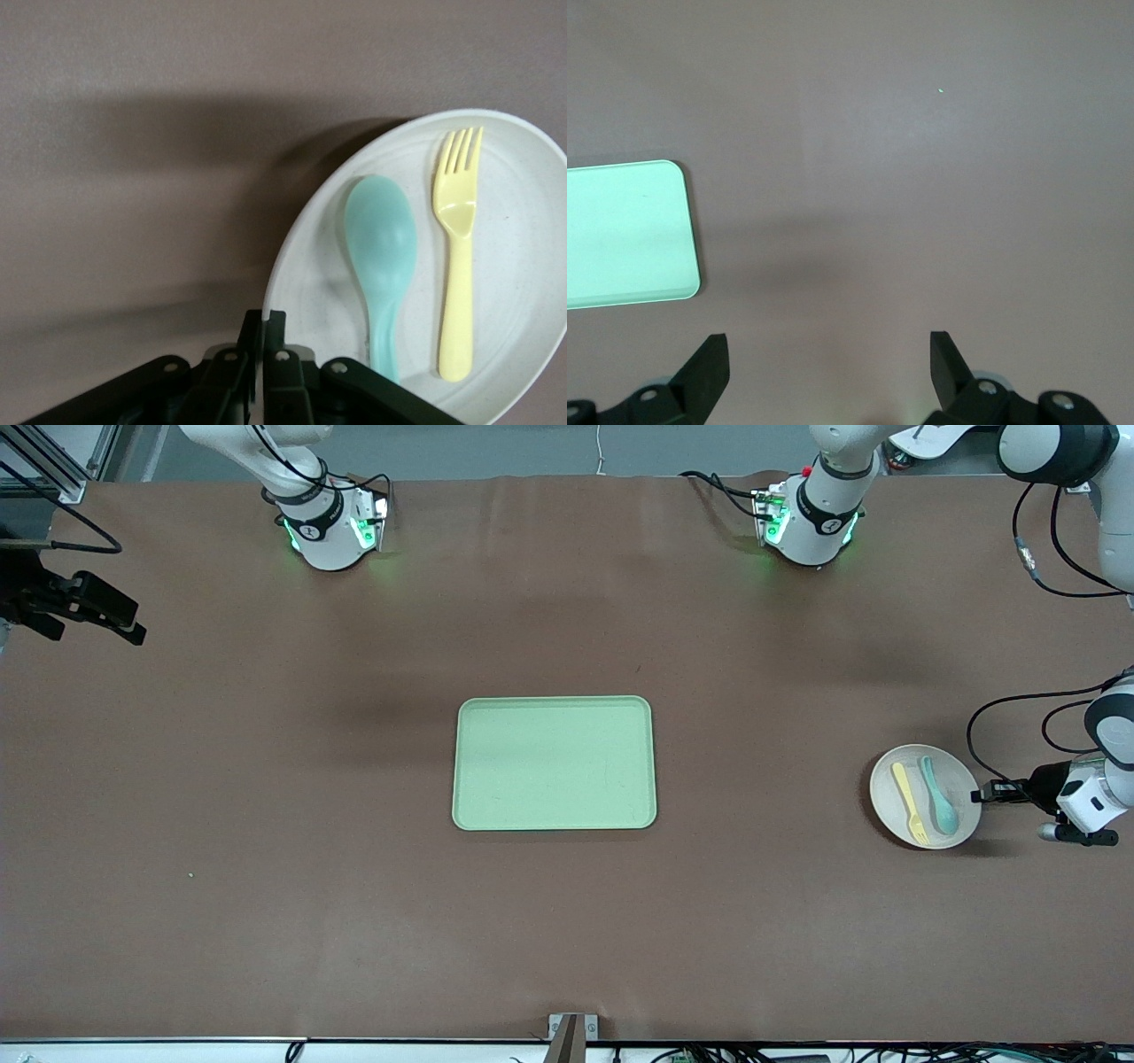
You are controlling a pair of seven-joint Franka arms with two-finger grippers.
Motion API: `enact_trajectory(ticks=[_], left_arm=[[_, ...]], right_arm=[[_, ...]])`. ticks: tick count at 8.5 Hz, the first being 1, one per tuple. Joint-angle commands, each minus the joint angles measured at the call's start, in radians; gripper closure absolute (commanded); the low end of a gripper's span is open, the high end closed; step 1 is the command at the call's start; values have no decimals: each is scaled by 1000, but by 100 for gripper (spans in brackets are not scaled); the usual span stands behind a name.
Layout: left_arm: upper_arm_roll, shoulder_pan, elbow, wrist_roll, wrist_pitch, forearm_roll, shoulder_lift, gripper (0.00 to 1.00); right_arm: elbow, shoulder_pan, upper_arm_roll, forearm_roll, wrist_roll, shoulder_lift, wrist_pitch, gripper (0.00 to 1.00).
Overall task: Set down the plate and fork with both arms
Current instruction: 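Close the left gripper on the plate rim and lift it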
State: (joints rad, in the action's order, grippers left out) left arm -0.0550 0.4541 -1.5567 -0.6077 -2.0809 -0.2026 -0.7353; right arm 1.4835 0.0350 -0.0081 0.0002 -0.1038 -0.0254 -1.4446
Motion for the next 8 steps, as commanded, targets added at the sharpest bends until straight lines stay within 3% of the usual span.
enact_trajectory(ticks=[1,6,8], left_arm=[[-20,0,3,-47,2,-11,45,100],[-193,-3,1,-8,64,-6,143,100],[-241,-82,1,119,110,-3,163,100]], right_arm=[[9,3,-3,-2,1,-4,-8,0],[9,5,-1,-2,0,-4,-11,0],[9,5,-1,0,-1,-4,-16,0]])
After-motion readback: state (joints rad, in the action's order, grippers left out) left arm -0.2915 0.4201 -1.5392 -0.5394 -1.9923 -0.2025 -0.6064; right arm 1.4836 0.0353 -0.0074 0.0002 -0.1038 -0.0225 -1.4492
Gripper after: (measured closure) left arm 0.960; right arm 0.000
